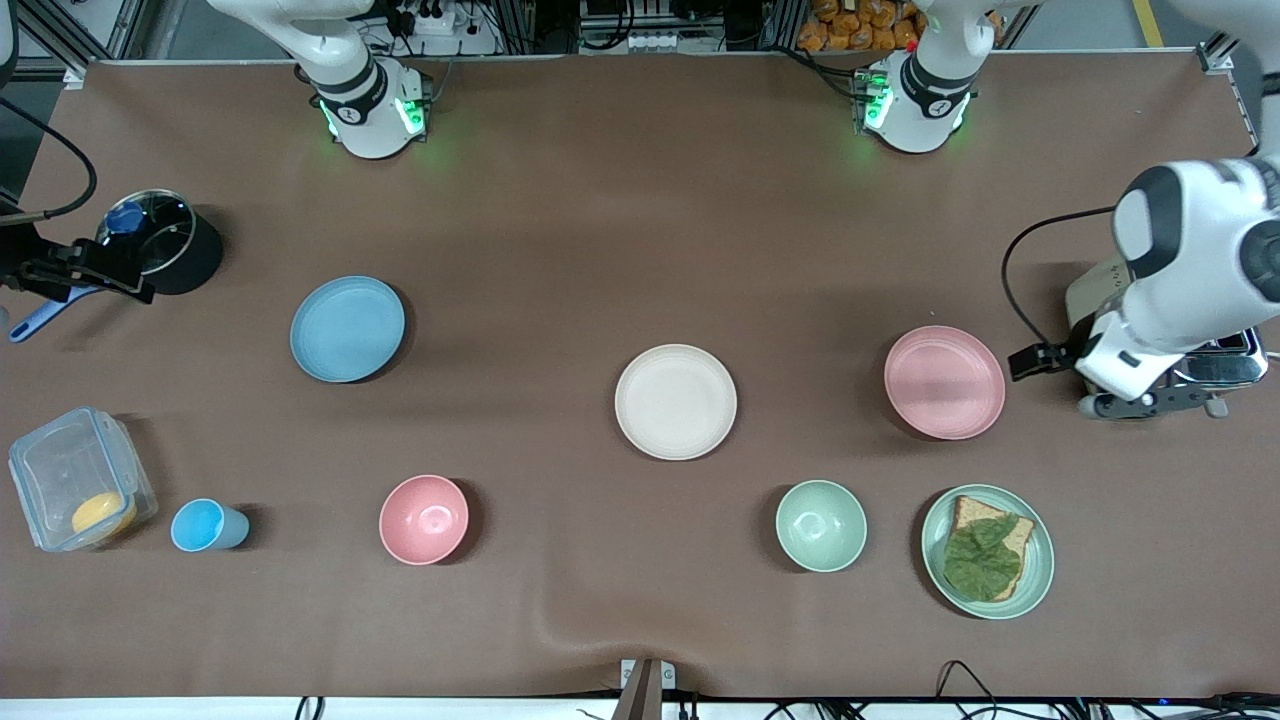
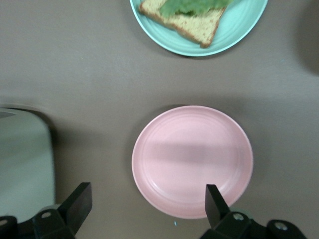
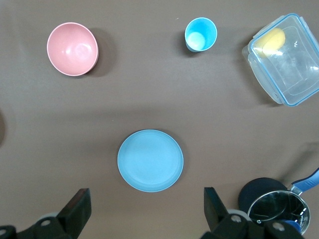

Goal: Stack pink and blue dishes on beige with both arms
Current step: 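Grasp the pink plate with the left gripper while the right gripper grasps the blue plate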

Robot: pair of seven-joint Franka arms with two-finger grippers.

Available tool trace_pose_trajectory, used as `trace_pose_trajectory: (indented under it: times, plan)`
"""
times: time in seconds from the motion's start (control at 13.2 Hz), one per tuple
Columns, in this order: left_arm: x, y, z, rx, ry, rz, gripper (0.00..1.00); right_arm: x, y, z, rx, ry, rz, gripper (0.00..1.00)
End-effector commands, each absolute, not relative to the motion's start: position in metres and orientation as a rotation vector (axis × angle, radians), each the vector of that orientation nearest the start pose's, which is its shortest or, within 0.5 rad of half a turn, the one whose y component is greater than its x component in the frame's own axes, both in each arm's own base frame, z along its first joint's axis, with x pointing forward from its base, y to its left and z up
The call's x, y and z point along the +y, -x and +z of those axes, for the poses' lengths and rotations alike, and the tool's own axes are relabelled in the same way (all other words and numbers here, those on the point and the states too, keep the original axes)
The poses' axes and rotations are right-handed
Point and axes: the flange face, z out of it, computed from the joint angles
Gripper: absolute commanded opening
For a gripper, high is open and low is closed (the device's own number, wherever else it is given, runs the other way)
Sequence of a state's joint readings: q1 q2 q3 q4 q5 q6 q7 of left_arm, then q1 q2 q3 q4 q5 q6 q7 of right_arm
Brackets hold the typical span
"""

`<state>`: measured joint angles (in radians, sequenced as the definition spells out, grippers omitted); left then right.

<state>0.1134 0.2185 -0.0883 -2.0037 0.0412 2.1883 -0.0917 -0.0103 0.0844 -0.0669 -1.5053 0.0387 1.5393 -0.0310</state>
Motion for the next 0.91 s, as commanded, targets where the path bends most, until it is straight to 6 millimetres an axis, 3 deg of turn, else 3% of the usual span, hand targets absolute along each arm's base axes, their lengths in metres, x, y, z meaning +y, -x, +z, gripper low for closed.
trace_pose_trajectory:
  times: [0.0, 0.23, 0.38, 0.53, 0.83]
  plan:
    - [0.026, -0.593, 0.310, -0.175, 3.139, 0.053, 1.00, -0.049, -0.575, 0.602, 0.083, 3.105, 0.089, 1.00]
    - [0.041, -0.595, 0.266, -0.225, 3.150, 0.085, 1.00, -0.060, -0.576, 0.593, 0.104, 3.100, 0.121, 1.00]
    - [0.042, -0.593, 0.248, -0.229, 3.152, 0.113, 1.00, -0.072, -0.579, 0.571, 0.135, 3.086, 0.217, 1.00]
    - [0.046, -0.592, 0.233, -0.242, 3.154, 0.125, 1.00, -0.087, -0.585, 0.540, 0.156, 3.056, 0.279, 1.00]
    - [0.051, -0.587, 0.213, -0.258, 3.155, 0.176, 0.98, -0.107, -0.579, 0.454, 0.051, 3.012, 0.328, 1.00]
